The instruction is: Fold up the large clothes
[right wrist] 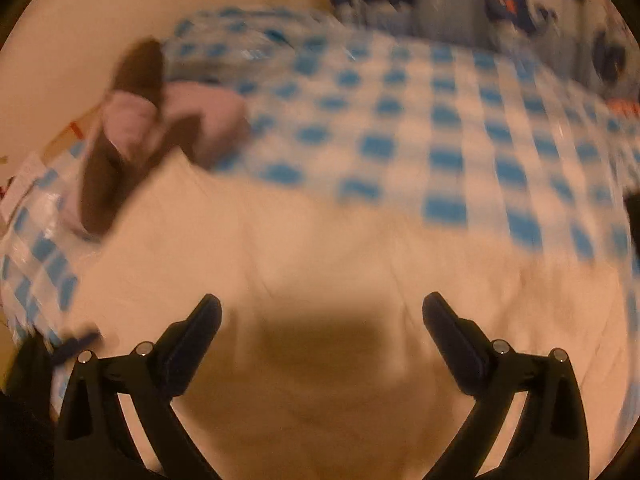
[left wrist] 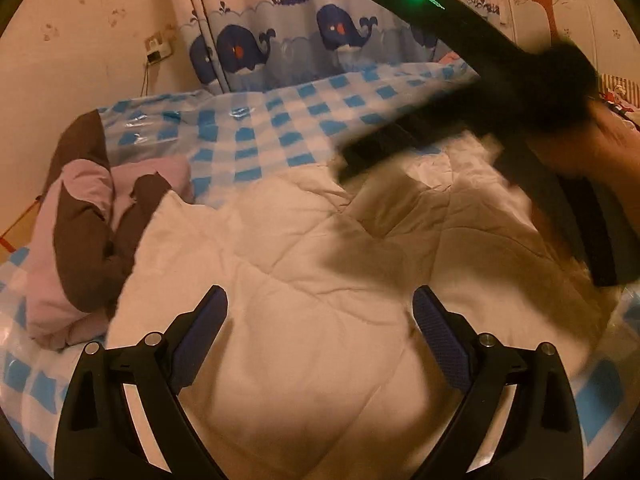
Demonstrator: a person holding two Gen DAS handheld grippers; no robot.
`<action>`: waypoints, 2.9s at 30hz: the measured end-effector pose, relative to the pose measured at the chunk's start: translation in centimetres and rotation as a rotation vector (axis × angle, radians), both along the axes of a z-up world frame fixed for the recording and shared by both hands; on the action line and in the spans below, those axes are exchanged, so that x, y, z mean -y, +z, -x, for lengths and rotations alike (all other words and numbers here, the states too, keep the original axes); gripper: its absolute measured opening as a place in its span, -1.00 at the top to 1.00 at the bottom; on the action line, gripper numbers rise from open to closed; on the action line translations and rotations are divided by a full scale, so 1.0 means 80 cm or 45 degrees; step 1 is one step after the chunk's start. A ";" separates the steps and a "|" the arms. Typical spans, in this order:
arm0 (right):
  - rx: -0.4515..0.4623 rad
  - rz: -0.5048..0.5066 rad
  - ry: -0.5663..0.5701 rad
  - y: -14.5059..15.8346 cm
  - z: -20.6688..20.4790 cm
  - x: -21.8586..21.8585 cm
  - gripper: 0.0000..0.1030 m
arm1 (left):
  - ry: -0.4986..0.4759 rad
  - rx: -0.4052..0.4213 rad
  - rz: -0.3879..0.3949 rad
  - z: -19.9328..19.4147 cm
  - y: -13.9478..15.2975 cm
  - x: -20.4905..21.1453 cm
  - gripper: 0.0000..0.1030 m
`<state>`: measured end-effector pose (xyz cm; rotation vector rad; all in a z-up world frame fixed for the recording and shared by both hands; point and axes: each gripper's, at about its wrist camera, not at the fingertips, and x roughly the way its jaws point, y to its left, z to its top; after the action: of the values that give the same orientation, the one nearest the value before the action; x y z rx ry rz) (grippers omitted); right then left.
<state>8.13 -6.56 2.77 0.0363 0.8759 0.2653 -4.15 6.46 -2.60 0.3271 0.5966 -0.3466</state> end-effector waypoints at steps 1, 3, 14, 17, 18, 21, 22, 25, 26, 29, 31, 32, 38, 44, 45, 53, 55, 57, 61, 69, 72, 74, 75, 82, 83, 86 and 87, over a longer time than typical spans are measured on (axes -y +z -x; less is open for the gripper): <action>0.014 0.005 0.043 0.012 -0.015 -0.019 -0.89 | 0.009 -0.006 0.008 0.001 0.001 -0.004 -0.75; 0.018 0.034 0.101 0.011 -0.042 -0.052 -0.89 | 0.077 -0.018 0.034 -0.004 0.004 -0.020 -0.75; -0.227 0.085 0.134 -0.060 -0.082 -0.061 -0.87 | 0.369 -0.273 0.120 -0.057 -0.034 -0.096 -0.77; -0.053 0.189 0.034 -0.008 -0.010 -0.001 -0.87 | 0.377 -0.124 0.139 -0.041 -0.011 -0.094 -0.77; -0.015 0.233 -0.021 0.000 0.018 0.025 -0.87 | 0.395 -0.050 0.117 -0.037 -0.003 -0.093 -0.77; -0.027 0.332 -0.212 -0.012 0.083 0.107 -0.87 | 0.444 -0.113 0.075 -0.053 -0.017 -0.097 -0.77; -0.062 0.334 -0.268 -0.025 0.096 0.128 -0.87 | 0.445 -0.204 0.103 -0.066 -0.029 -0.103 -0.77; -0.170 0.170 -0.290 -0.097 0.116 0.178 -0.90 | 0.418 -0.321 0.133 -0.080 -0.051 -0.103 -0.80; -0.174 0.182 -0.291 -0.099 0.115 0.176 -0.90 | 0.422 -0.309 0.113 -0.080 -0.051 -0.099 -0.80; -0.176 0.199 -0.266 -0.060 0.119 0.168 -0.89 | 0.408 -0.150 0.052 -0.064 -0.025 -0.088 -0.74; -0.053 0.206 -0.308 -0.031 0.148 0.178 -0.89 | 0.393 0.028 0.076 -0.053 0.007 -0.082 -0.74; 0.005 0.232 -0.365 -0.018 0.169 0.190 -0.89 | 0.392 0.050 0.079 -0.056 0.012 -0.083 -0.74; -0.237 -0.117 -0.544 -0.118 0.197 0.286 -0.90 | 0.429 -0.117 0.043 -0.199 -0.009 -0.084 -0.74; -0.114 -0.064 -0.520 -0.049 0.202 0.279 -0.89 | 0.409 -0.161 0.005 -0.229 -0.020 -0.091 -0.73; -0.030 -0.026 -0.533 -0.026 0.196 0.279 -0.89 | 0.420 -0.124 -0.015 -0.228 -0.016 -0.089 -0.73; -0.379 -0.114 -0.540 -0.135 0.073 0.334 -0.90 | 0.427 -0.289 -0.156 -0.260 -0.055 -0.087 -0.77; -0.428 -0.174 -0.560 -0.114 0.084 0.350 -0.87 | 0.383 -0.274 -0.056 -0.236 -0.026 -0.103 -0.77; -0.343 -0.224 -0.572 -0.072 0.120 0.356 -0.87 | 0.357 -0.238 0.114 -0.193 0.006 -0.131 -0.77; -0.261 -0.469 -0.565 -0.025 0.234 0.372 -0.87 | 0.329 -0.406 0.676 -0.096 0.028 -0.214 -0.78; -0.444 -1.244 -0.538 -0.097 0.363 0.371 -0.87 | 0.506 -0.724 1.219 0.034 -0.050 -0.282 -0.78; -0.401 -1.329 -0.519 -0.102 0.361 0.364 -0.88 | 0.554 -0.777 1.321 0.040 -0.071 -0.281 -0.78; -0.382 -1.397 -0.478 -0.096 0.352 0.356 -0.87 | 0.590 -0.764 1.373 0.038 -0.077 -0.281 -0.78; -0.385 -1.377 -0.451 -0.091 0.344 0.348 -0.87 | 0.620 -0.749 1.377 0.039 -0.077 -0.281 -0.78; -0.436 -1.376 -0.396 -0.104 0.301 0.317 -0.88 | 0.666 -0.779 1.378 0.017 -0.095 -0.274 -0.78; -0.422 -1.374 -0.397 -0.102 0.295 0.319 -0.88 | 0.668 -0.779 1.399 0.017 -0.096 -0.273 -0.78; -0.379 -1.376 -0.405 -0.090 0.277 0.322 -0.88 | 0.603 -0.729 1.486 0.027 -0.082 -0.269 -0.78; -0.353 -1.354 -0.394 -0.081 0.274 0.321 -0.88 | 0.570 -0.703 1.484 0.036 -0.071 -0.266 -0.78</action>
<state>-13.80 -32.24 -3.69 1.2093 0.9025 0.4148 -6.99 27.74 -8.30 -1.0405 0.8784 -0.2969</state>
